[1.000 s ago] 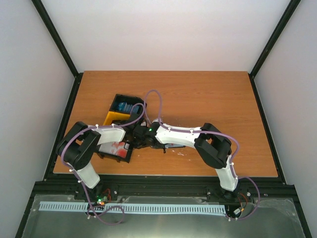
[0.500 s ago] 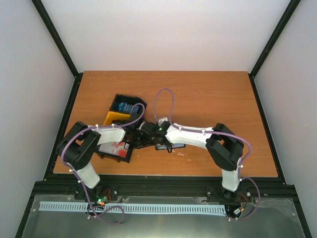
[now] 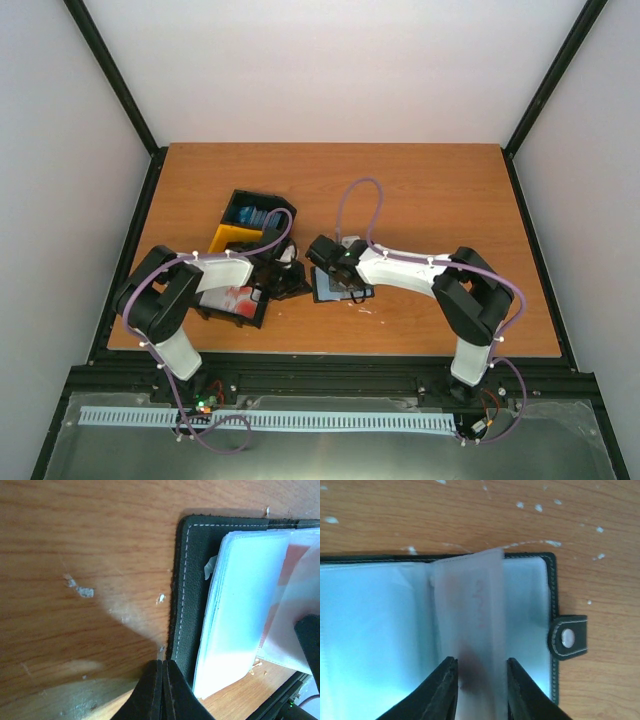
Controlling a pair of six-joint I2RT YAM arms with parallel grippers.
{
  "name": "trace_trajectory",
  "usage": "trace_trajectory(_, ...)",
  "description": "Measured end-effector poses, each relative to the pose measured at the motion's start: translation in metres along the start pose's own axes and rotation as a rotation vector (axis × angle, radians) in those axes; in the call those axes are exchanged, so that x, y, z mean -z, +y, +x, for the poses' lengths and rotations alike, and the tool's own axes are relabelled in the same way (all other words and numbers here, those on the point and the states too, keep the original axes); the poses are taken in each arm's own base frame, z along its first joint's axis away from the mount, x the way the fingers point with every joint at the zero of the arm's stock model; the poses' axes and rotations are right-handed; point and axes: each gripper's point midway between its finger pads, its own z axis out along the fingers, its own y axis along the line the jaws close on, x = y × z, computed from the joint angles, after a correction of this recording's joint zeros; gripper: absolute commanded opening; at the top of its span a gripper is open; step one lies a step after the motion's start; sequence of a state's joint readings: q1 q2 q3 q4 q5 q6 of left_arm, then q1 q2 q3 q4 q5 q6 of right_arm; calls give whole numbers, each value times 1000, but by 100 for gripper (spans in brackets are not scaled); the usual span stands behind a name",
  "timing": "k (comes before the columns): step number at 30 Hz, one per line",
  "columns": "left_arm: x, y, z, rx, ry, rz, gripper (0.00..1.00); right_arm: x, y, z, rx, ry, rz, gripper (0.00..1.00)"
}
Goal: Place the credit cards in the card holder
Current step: Turn over the card slot in the card holder.
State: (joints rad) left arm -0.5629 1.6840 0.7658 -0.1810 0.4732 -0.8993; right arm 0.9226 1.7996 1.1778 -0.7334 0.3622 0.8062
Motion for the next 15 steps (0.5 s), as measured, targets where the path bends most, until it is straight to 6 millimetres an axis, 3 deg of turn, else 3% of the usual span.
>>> trace_trajectory(9,1,1,-1,0,-5,-9,1,-4,-25,4,7,-11,96,50)
trace_trajectory(15,3,2,-1,-15,-10,-22,1,2,-40,-1,-7,-35,149,51)
